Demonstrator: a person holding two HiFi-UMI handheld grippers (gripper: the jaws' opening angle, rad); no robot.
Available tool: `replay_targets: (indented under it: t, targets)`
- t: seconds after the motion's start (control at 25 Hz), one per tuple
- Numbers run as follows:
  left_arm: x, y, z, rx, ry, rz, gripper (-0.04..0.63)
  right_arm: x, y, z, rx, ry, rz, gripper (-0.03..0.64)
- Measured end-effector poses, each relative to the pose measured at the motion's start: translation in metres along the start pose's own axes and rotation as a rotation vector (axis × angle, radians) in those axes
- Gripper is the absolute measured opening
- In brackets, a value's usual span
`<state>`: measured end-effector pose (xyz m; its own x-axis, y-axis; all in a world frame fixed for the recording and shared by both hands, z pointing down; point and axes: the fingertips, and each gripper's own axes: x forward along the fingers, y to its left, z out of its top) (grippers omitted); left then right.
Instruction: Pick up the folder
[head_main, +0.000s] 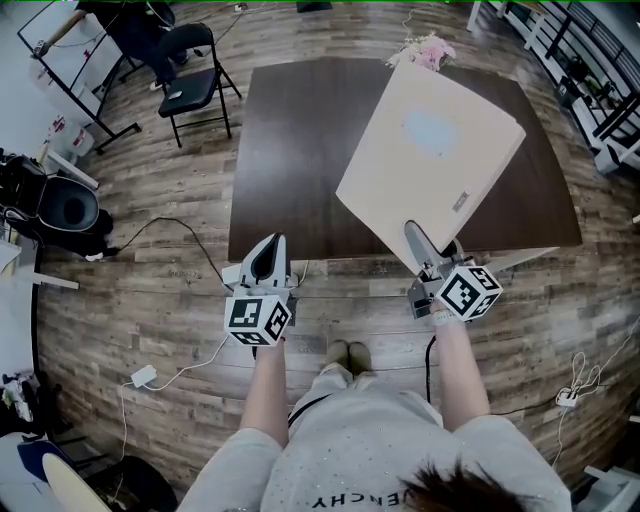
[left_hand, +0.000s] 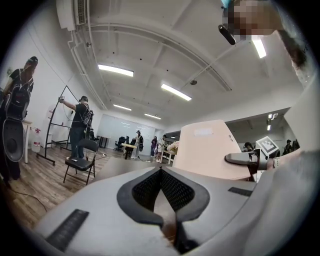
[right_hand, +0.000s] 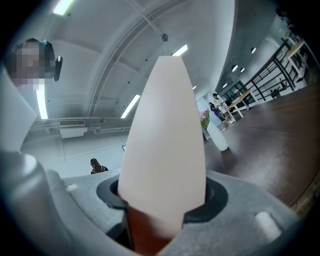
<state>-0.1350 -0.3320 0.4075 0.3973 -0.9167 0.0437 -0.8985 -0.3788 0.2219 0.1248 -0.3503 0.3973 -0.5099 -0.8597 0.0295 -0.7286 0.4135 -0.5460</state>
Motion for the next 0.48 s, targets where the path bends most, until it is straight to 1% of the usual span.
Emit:
replay_targets:
  t: [0.16, 0.48]
  targets:
    - [-0.002, 0.001, 0.008, 0.007, -0.004, 0.009, -0.002, -0.002, 0.001, 0.006, -0.033, -0.008, -0.012, 0.259]
    - [-0.005, 0.001, 0.021, 0.015, -0.028, 0.019, -0.002, -0.007, 0.001, 0.015, -0.044, -0.038, -0.032, 0.259]
